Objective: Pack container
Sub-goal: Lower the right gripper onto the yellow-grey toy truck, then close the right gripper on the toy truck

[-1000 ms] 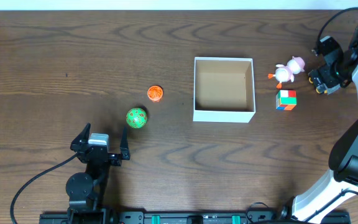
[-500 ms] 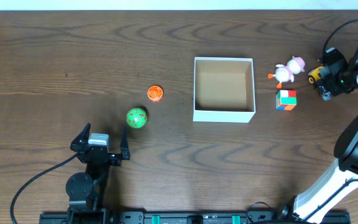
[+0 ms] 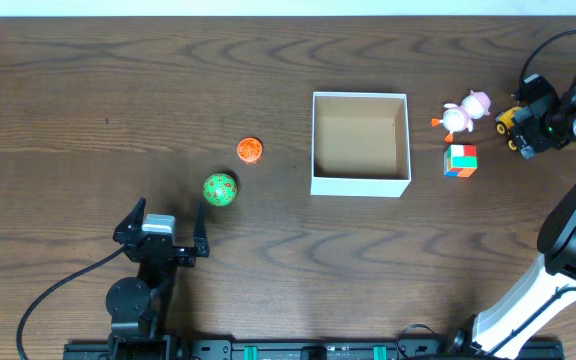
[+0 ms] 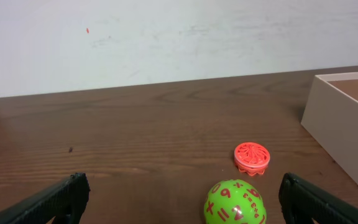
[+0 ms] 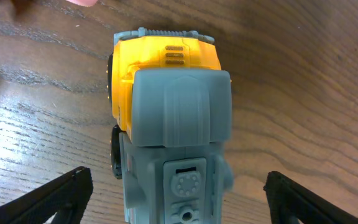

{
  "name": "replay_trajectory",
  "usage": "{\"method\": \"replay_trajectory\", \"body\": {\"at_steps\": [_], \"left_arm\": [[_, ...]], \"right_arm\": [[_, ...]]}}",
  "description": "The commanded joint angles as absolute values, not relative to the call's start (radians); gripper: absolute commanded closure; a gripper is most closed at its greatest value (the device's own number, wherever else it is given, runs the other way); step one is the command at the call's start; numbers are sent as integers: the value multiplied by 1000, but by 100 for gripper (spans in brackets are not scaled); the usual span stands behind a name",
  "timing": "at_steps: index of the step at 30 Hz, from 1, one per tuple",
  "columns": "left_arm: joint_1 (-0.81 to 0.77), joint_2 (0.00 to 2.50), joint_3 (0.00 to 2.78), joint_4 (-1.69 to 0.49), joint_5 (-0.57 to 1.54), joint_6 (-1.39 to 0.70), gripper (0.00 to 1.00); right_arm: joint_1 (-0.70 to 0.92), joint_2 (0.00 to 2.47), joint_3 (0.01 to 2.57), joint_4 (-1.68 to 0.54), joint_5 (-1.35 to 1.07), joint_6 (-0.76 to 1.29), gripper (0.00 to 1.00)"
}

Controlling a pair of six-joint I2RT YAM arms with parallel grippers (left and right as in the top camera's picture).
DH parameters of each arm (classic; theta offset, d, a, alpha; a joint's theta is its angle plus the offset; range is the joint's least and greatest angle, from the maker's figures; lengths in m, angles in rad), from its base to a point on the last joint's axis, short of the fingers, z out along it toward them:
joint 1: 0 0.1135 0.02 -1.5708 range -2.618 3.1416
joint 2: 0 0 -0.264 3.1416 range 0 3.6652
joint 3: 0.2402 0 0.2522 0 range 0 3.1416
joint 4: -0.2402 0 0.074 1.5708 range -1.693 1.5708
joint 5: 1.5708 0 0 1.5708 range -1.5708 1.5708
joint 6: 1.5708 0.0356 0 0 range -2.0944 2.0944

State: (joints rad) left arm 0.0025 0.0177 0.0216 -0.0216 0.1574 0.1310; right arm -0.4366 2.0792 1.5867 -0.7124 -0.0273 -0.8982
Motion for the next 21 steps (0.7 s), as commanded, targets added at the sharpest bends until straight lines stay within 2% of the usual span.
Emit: {"method": "replay_trajectory", "body": {"at_steps": [1, 21], "left_arm": [[-1, 19, 4, -56, 172, 126, 2], [-1, 19, 4, -56, 173, 126, 2]], "right_arm": [[-440, 2095, 1590, -710, -35, -887, 7], [-450, 2151, 1590, -690, -57, -875, 5]]}}
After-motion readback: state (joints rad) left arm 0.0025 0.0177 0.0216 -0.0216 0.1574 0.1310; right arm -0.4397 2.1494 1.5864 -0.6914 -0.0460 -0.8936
